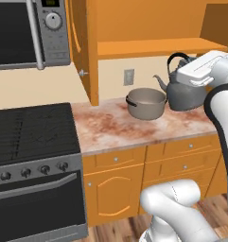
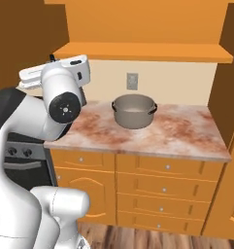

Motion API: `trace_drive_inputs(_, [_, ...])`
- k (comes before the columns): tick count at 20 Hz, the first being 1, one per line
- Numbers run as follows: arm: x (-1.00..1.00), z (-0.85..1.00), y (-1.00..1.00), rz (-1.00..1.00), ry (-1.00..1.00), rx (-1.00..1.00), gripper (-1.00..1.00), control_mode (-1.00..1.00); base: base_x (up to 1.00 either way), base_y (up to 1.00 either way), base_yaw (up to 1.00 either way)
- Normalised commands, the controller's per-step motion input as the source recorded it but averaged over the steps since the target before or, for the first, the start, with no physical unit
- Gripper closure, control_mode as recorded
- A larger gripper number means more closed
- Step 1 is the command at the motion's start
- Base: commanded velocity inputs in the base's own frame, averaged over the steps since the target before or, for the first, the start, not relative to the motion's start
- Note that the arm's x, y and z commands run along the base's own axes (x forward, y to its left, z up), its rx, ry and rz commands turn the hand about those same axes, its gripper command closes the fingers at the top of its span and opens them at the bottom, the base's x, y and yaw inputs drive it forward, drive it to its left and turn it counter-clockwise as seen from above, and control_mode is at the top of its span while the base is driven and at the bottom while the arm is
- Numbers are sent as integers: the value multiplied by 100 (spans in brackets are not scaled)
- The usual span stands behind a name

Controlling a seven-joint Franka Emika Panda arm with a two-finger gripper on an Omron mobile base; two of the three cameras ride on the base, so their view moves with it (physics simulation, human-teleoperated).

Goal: Pick the kettle from the cabinet and place it on a stove burner. Then pick the pot from the counter and place it on another stove burner. Finally, turn both burners on.

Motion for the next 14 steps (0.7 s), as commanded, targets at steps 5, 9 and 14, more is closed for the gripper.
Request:
trace_drive_inputs(5, [0,0,0,0,0,0,100,100,-47,41,-7])
trace_drive_inputs(9, [0,0,0,0,0,0,100,100,-52,36,-7])
trace_drive_inputs(14, [0,0,0,0,0,0,100,100,-47,48,-7])
